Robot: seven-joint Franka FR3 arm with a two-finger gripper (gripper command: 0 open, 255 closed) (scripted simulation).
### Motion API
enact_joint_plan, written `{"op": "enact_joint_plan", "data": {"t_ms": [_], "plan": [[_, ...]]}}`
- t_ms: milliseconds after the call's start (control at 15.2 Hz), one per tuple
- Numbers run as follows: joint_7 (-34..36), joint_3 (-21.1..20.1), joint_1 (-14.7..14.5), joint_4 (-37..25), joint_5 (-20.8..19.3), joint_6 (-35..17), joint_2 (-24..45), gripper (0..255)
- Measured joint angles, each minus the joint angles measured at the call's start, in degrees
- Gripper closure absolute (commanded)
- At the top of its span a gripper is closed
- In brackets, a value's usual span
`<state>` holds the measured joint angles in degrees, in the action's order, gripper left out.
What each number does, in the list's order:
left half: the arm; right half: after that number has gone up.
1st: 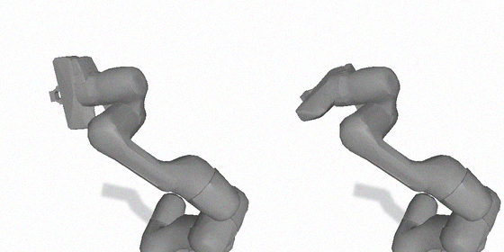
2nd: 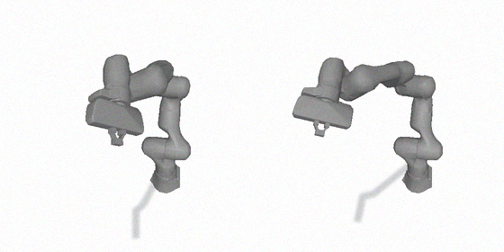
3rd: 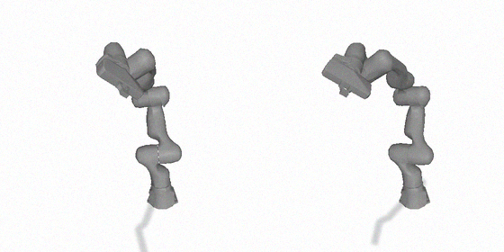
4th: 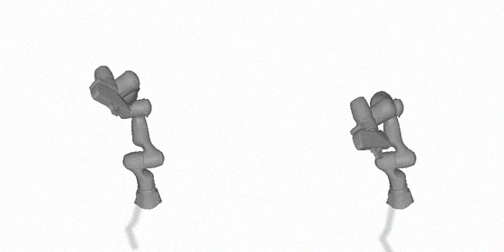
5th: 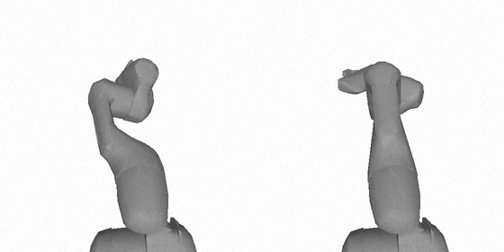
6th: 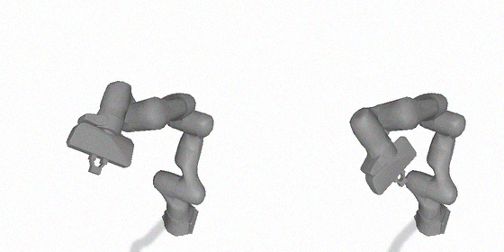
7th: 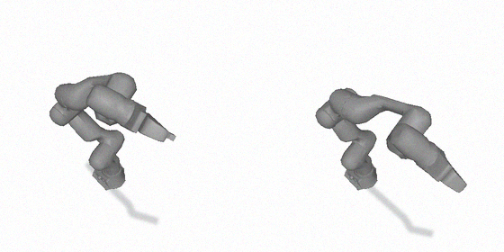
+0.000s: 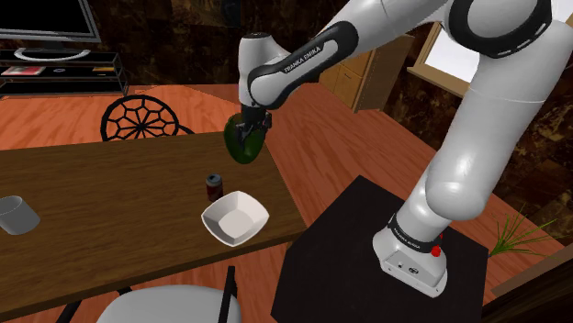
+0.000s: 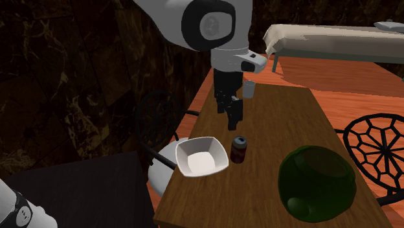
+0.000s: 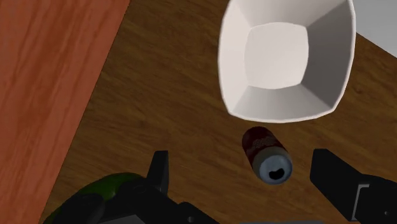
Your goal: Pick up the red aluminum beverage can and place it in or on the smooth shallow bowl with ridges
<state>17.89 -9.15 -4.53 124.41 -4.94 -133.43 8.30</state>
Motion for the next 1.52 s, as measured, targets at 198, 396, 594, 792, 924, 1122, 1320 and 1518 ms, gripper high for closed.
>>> {"op": "enact_joint_plan", "data": {"t_ms": [198,396,594,792,924,1122,1320,1518], "plan": [[1.97,-0.20,-1.12,-4.28,-1.32,-2.28,6.92,0],[2.86,0.01,-1.93,-9.48,-2.29,-3.29,13.43,0],[4.17,0.21,-3.34,-14.99,-3.20,-4.20,20.16,0],[4.85,0.51,-4.56,-21.50,-3.79,-4.22,26.92,0],[5.22,0.67,-5.43,-26.05,-4.04,-4.01,31.41,0],[5.39,0.87,-6.40,-32.33,-4.26,-3.50,37.36,0],[5.42,1.11,-6.66,-34.28,-4.45,-4.20,40.01,0],[5.53,1.35,-6.93,-35.68,-4.64,-5.08,42.28,0]]}}
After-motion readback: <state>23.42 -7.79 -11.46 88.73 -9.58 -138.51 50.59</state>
